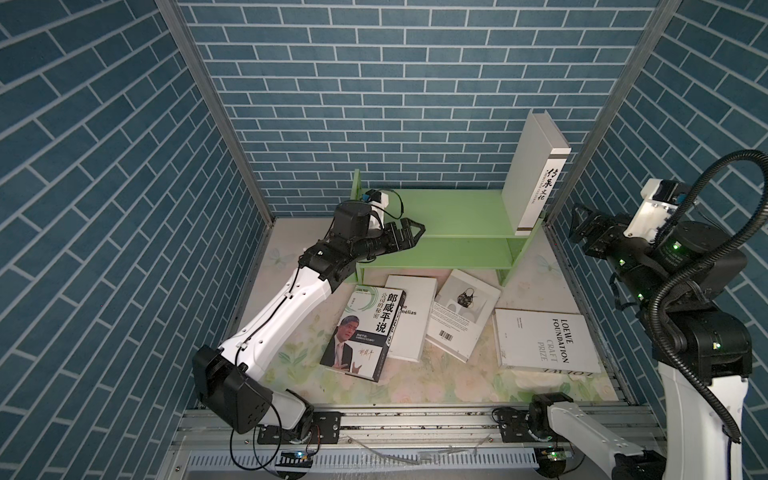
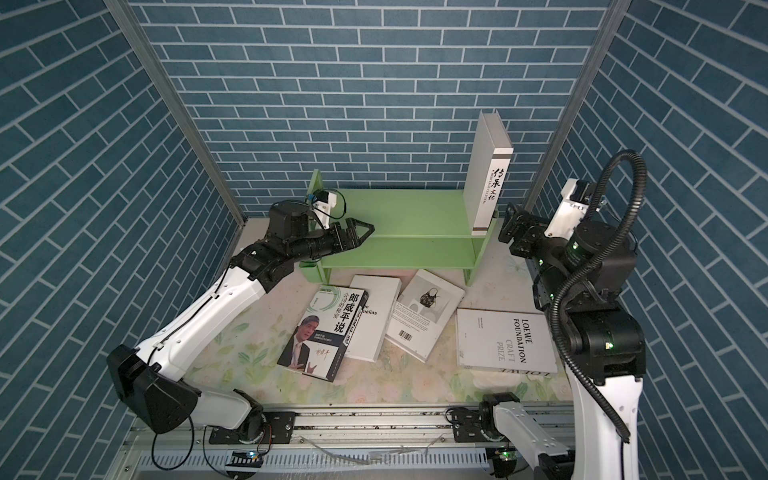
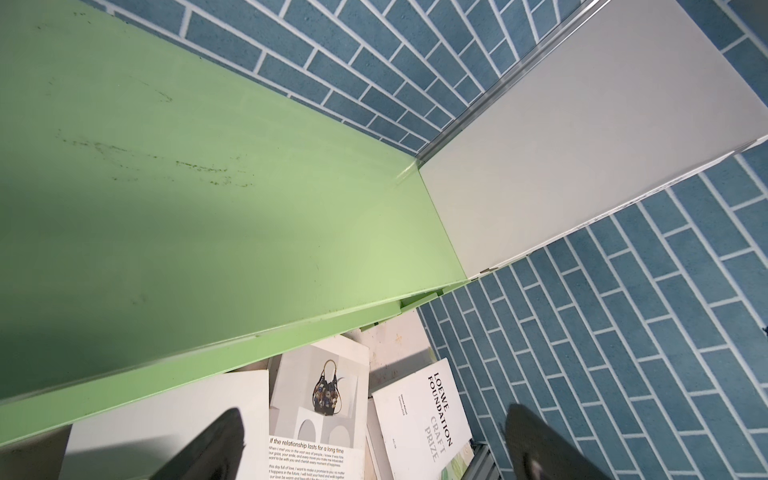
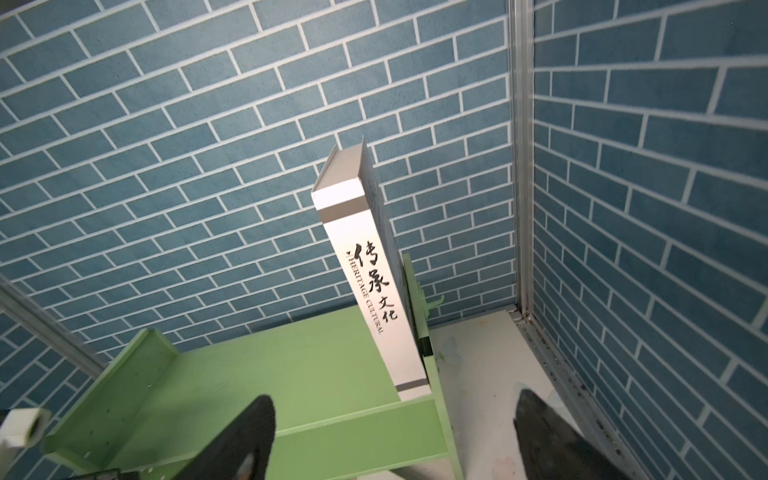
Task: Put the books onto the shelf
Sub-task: 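Withdraw the right gripper and reach both grippers toward the books on the table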
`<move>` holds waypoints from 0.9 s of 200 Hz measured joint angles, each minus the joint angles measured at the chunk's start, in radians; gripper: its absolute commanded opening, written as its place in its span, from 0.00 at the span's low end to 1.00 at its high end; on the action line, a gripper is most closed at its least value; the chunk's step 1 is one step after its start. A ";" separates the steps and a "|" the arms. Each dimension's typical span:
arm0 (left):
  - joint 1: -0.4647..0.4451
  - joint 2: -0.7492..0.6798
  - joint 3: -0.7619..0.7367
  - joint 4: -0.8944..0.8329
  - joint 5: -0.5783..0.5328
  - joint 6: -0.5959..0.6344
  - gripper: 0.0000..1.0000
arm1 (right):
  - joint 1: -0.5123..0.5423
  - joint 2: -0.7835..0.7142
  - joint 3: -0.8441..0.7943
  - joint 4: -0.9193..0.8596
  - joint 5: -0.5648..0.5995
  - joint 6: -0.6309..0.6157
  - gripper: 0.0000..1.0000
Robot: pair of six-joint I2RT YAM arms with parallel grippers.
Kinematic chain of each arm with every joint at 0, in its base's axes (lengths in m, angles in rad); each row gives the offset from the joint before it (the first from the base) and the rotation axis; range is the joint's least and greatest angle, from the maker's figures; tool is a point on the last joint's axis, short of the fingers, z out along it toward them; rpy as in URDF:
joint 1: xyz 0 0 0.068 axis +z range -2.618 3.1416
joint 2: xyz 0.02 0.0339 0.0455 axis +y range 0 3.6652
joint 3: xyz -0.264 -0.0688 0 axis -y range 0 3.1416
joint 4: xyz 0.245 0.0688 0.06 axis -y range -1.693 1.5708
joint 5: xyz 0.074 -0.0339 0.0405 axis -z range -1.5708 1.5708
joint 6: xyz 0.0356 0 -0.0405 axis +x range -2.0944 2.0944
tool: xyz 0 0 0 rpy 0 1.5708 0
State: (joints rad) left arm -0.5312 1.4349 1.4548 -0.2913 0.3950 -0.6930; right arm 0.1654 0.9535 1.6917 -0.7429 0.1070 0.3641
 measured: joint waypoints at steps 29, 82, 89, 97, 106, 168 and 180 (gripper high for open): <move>0.026 -0.011 0.000 -0.035 0.031 0.016 1.00 | 0.000 -0.057 -0.084 -0.014 -0.054 0.097 0.88; 0.103 -0.116 -0.023 -0.098 0.063 0.042 1.00 | 0.000 -0.142 -0.202 -0.042 -0.108 0.300 0.95; 0.117 -0.131 -0.029 -0.105 0.069 0.045 1.00 | 0.000 -0.153 -0.222 -0.041 -0.114 0.327 0.97; 0.135 -0.148 -0.035 -0.116 0.076 0.048 1.00 | 0.000 -0.167 -0.249 -0.035 -0.121 0.358 0.98; 0.153 -0.162 -0.042 -0.126 0.082 0.052 1.00 | 0.000 -0.180 -0.283 -0.029 -0.128 0.394 0.99; 0.200 -0.253 -0.098 -0.280 0.020 0.126 1.00 | 0.146 -0.226 -0.504 0.042 -0.090 0.568 0.99; 0.201 -0.269 -0.112 -0.311 0.000 0.138 0.99 | 0.220 -0.197 -0.513 0.051 -0.056 0.581 0.99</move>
State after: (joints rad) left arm -0.3305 1.1664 1.3426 -0.6025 0.3954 -0.5552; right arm 0.3851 0.7567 1.1786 -0.6922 0.0513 0.9451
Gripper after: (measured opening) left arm 0.995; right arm 0.988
